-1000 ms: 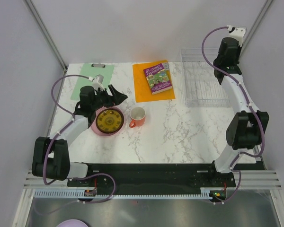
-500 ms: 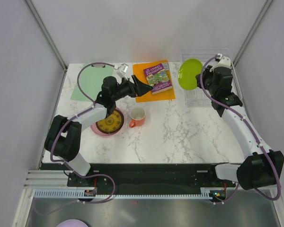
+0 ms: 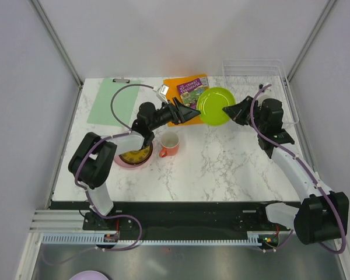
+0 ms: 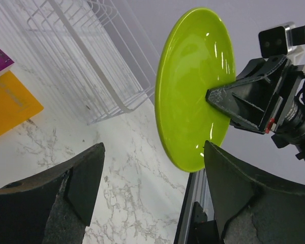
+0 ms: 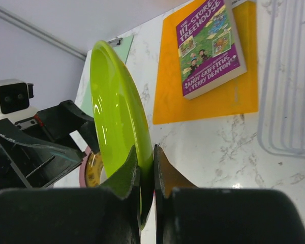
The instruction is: Unload the plates from the dish rack
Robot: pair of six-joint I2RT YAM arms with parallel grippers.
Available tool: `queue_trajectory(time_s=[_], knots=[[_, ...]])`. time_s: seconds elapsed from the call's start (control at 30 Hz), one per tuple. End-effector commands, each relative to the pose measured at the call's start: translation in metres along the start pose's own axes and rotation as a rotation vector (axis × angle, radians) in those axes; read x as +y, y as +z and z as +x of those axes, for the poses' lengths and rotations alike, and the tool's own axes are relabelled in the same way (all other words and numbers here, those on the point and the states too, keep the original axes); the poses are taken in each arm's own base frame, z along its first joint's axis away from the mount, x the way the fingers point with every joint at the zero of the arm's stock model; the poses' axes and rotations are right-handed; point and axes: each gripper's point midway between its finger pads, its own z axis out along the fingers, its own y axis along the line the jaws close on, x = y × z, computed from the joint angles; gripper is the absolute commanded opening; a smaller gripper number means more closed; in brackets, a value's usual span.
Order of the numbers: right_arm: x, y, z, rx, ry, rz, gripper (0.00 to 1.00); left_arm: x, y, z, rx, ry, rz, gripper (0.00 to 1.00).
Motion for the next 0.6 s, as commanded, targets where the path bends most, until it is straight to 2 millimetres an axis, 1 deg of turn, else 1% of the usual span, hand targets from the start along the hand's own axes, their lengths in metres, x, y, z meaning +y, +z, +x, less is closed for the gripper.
queue_trajectory(time_s=[0.0, 0.07, 0.1, 0.17, 0.2, 0.23, 0.27, 0.3, 0.37, 0.4, 0.43, 0.47, 0.5, 0.53, 0.57], knots=[[0.036, -0.007, -0.004, -0.019, 0.050, -0.172, 0.09, -0.022, 0.011, -0.005, -0.042, -0.002, 0.077, 0.84], [0.038, -0.008, 0.003, 0.001, 0.053, -0.189, 0.10, -0.021, 0.014, -0.003, -0.038, -0.006, 0.077, 0.83], [0.039, -0.008, 0.005, 0.007, 0.054, -0.198, 0.10, -0.024, 0.017, -0.002, -0.034, -0.005, 0.084, 0.83], [0.043, -0.011, 0.011, 0.031, 0.060, -0.224, 0.10, -0.024, 0.019, -0.001, -0.030, -0.009, 0.080, 0.79], [0.045, -0.012, 0.010, 0.029, 0.068, -0.237, 0.10, -0.024, 0.021, 0.001, -0.025, -0.010, 0.082, 0.77], [0.047, -0.013, 0.013, 0.041, 0.074, -0.250, 0.10, -0.025, 0.022, 0.000, -0.025, -0.008, 0.084, 0.64], [0.048, -0.014, 0.016, 0.050, 0.077, -0.259, 0.10, -0.024, 0.023, 0.000, -0.025, -0.004, 0.079, 0.58], [0.049, -0.015, 0.018, 0.055, 0.078, -0.268, 0.11, -0.025, 0.024, 0.002, -0.021, -0.004, 0.076, 0.55], [0.050, -0.016, 0.022, 0.074, 0.085, -0.279, 0.11, -0.025, 0.024, 0.001, -0.025, 0.003, 0.070, 0.38], [0.050, -0.017, 0.023, 0.077, 0.085, -0.281, 0.11, -0.026, 0.023, 0.002, -0.018, 0.003, 0.064, 0.31], [0.049, -0.018, 0.023, 0.075, 0.085, -0.276, 0.12, -0.026, 0.022, 0.001, -0.018, 0.007, 0.055, 0.20], [0.046, -0.018, 0.025, 0.078, 0.086, -0.263, 0.15, -0.024, 0.022, 0.001, -0.012, 0.019, 0.042, 0.13], [0.046, -0.019, 0.025, 0.075, 0.082, -0.259, 0.20, -0.018, 0.021, 0.006, 0.017, 0.009, 0.005, 0.06], [0.044, -0.019, 0.024, 0.070, 0.076, -0.247, 0.30, -0.021, 0.019, 0.004, 0.024, 0.020, -0.006, 0.02], [0.040, -0.020, 0.025, 0.073, 0.073, -0.227, 0.51, -0.021, 0.017, 0.000, 0.013, 0.042, -0.025, 0.02]])
